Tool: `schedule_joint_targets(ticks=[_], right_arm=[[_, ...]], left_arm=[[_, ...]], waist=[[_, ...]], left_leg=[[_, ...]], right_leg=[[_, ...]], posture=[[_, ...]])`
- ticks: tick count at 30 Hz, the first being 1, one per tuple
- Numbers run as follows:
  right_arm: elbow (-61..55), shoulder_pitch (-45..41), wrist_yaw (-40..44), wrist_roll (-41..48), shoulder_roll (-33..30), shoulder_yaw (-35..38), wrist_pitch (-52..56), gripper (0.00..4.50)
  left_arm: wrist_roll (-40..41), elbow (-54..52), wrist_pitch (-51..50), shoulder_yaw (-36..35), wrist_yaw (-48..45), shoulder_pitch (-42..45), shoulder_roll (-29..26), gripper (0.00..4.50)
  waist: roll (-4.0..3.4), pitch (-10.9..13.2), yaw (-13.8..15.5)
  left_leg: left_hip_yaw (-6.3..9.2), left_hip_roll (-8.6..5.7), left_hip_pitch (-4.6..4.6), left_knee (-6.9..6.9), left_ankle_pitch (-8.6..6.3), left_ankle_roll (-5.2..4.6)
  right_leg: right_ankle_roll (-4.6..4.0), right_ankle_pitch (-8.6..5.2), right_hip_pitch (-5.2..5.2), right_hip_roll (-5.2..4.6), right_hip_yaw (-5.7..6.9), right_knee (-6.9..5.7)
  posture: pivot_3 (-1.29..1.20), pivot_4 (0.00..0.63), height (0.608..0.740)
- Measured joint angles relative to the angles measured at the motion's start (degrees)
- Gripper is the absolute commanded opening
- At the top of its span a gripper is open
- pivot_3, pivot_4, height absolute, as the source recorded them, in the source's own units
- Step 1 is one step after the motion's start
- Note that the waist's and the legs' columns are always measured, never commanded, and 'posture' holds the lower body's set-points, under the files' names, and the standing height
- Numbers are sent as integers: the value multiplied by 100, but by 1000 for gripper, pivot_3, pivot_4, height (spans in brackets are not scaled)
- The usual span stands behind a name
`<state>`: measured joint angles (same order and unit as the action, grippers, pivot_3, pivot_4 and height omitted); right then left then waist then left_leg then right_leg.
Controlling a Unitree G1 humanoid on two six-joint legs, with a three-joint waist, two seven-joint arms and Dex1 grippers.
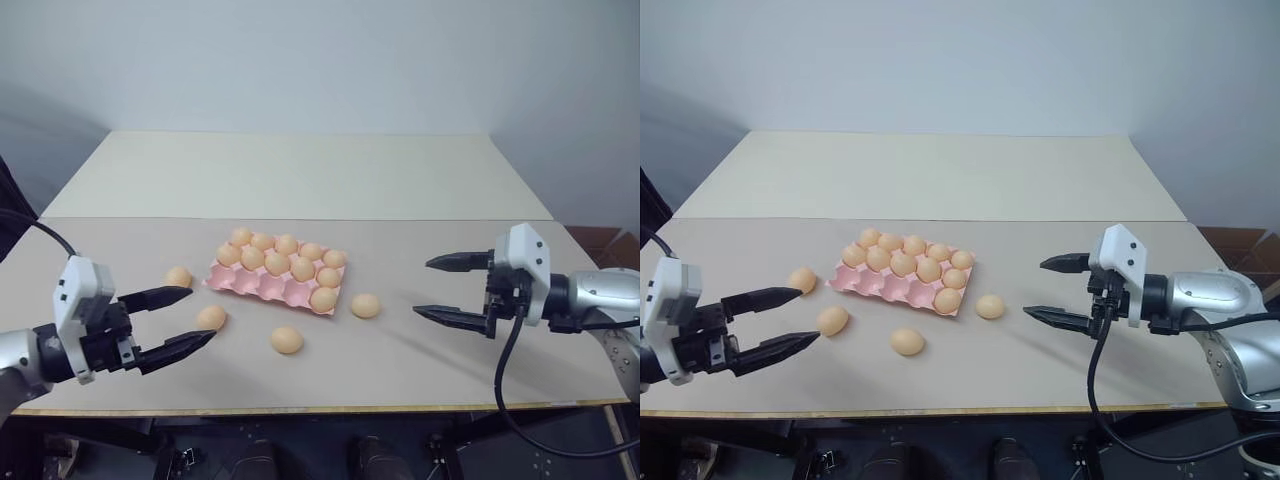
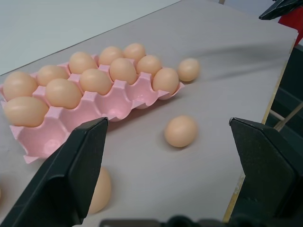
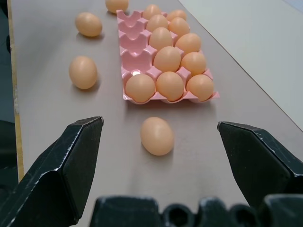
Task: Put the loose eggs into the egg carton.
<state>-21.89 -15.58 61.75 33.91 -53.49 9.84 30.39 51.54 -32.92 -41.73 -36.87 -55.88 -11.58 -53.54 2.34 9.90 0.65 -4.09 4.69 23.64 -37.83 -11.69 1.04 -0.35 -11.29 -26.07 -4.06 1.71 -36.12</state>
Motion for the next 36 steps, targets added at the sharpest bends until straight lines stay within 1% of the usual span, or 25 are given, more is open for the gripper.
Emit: schedule_joint_targets(ticks=[6, 12, 18, 23, 27, 31, 33, 36], right_arm=[[-1, 27, -24, -14, 4, 4, -36, 4500], [-9, 28, -65, -16, 16, 3, -55, 4500], [1, -156, -39, -178, -29, -22, -145, 4500], [-13, -172, -108, -461, -181, -151, -147, 4500], [-156, -220, -319, -760, -123, -616, -109, 4500], [-147, -563, -550, -1285, 176, -1386, -118, 4500], [15, -743, -615, -1615, 335, -1782, -179, 4500], [569, -1148, -787, -2166, 777, -2336, -257, 4500]], left_arm=[[66, 16, -52, 107, 135, 239, 0, 4469], [18, 41, -51, 197, 14, 235, -56, 4469], [-55, 123, 36, 450, -5, 305, -49, 4469], [-79, 148, 56, 514, -52, 313, -47, 4469], [-79, 143, 57, 512, -62, 262, -31, 4469], [-78, 154, 57, 585, -78, 361, -30, 4469], [-81, 204, 63, 683, -108, 508, -32, 4469], [-137, 349, 97, 902, -172, 710, -40, 4469]], waist=[[0, 0, 3], [0, 0, -2], [0, 0, -1], [0, 0, 3], [0, 0, -14], [0, 0, -19], [0, 0, -14], [0, 0, -15]], left_leg=[[0, 0, -1, 0, 0, 0], [-2, 0, 0, 0, 0, 0], [-2, 0, -1, 0, 0, 0], [-3, 0, 2, 0, 0, 0], [-4, 3, 0, 0, 0, 0], [-5, 3, -3, 0, 0, 0], [-5, 2, 0, 0, 0, 0], [-7, 1, 6, 0, 0, 0]], right_leg=[[0, 0, 1, 0, 0, 0], [0, 0, 0, 0, -2, 0], [0, 0, 0, 0, -2, -1], [0, 0, -2, -1, -2, 1], [0, 0, -5, 3, -4, -2], [0, 0, -4, 4, -6, -4], [0, 0, -5, 4, -5, -2], [0, 1, -9, 4, -6, -1]], posture=[[0, 150, 740], [0, 150, 740], [0, 150, 740], [0, 150, 740], [0, 150, 740], [0, 150, 740], [0, 150, 740], [0, 150, 740]])
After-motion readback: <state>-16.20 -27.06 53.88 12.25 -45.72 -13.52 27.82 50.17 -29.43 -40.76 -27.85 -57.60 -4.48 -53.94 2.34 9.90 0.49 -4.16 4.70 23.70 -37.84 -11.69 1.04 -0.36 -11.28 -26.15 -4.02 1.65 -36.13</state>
